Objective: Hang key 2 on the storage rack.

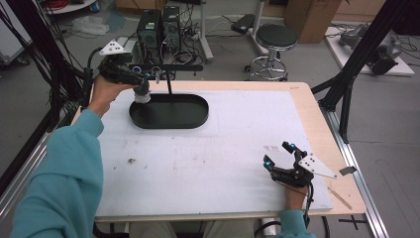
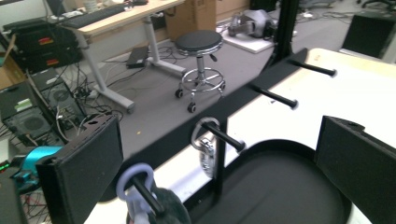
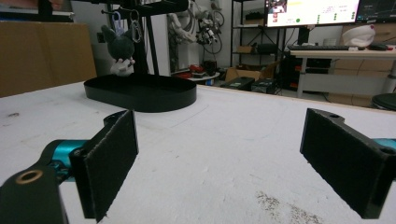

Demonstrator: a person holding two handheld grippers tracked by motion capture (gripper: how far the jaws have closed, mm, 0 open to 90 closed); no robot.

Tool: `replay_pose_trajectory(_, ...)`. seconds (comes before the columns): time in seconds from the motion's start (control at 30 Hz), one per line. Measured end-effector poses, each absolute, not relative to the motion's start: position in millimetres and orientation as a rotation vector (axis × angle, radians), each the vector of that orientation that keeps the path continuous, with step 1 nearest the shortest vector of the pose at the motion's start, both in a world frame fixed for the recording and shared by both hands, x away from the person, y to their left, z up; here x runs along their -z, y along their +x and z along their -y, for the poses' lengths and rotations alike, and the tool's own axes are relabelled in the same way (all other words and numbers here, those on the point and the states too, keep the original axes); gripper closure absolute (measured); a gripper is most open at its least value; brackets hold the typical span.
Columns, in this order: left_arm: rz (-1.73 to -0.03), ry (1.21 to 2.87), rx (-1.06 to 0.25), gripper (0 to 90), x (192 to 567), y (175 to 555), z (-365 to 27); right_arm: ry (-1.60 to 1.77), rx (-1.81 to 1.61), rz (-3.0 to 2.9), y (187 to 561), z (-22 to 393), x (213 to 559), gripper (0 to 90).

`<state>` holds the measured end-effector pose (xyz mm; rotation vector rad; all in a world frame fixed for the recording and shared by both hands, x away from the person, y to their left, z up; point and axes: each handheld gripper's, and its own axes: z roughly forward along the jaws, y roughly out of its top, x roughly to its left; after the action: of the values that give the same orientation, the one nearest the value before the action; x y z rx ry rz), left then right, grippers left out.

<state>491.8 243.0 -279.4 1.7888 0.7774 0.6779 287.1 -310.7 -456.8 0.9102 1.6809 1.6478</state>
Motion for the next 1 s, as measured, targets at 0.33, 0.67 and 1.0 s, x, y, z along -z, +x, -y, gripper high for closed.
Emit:
replay_pose_trajectory(0.33, -0.709, 1.747, -0.665, 1.7, 286.3, 435.7, -263.8, 0.915, -1.648, -1.683, 286.7, 310.4, 456.8, 10.7)
replay_pose_trajectory(0.67, -0.614, 1.699, -0.696, 1.7, 304.5, 354.0, -276.8, 0.918, -1.647, -1.681, 287.0, 310.7, 456.8, 10.7)
replay_pose_trajectory(1.0, -0.658, 1.611, -0.699, 1.7, 365.1, 305.3, -281.8, 0.917, -1.649, -1.683, 286.7, 310.3, 456.8, 10.7)
